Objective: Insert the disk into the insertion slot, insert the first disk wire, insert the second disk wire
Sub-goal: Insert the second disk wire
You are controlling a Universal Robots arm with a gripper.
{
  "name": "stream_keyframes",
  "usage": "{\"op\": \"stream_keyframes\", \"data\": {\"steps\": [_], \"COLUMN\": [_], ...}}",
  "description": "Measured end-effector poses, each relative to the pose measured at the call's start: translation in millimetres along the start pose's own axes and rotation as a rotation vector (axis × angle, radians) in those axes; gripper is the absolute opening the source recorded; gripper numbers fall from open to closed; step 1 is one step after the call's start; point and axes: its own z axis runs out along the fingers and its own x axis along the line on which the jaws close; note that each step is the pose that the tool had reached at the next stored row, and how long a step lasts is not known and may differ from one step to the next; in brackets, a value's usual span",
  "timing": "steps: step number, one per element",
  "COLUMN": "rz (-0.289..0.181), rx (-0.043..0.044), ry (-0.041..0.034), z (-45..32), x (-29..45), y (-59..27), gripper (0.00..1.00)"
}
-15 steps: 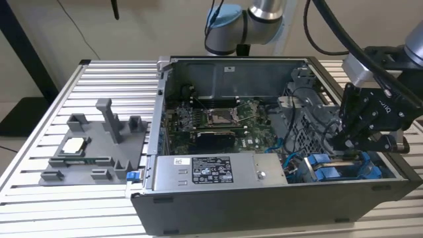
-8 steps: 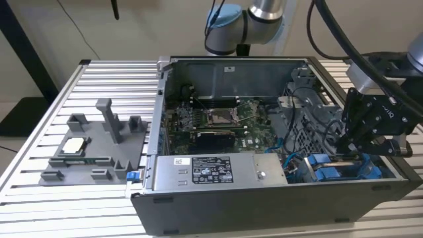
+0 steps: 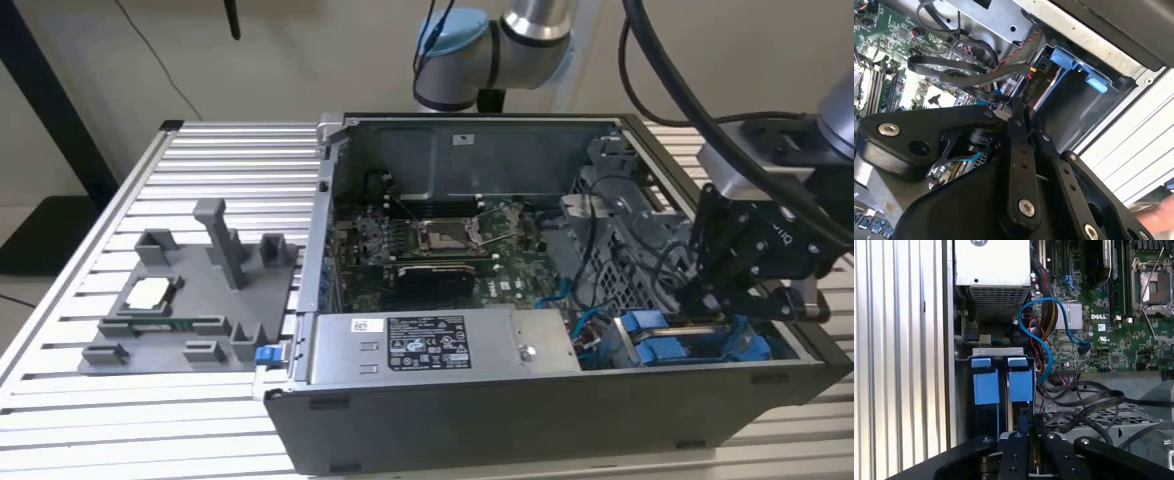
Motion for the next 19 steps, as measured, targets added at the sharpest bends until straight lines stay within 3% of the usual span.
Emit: {"op": "stream_keyframes", "data": {"steps": [11,12,19], "rz": [0.002,0.002,0.002], "rx": [0.0007,0.0004,-0.0003], "ry": [-0.0013,-0.0028,-0.0019], "z": [7.7,5.2,-25.6], "x": [0.8,0.5,-3.0], "y": [-2.2,-1.9,0.7], "gripper": [0.18,0.24,0.24]}}
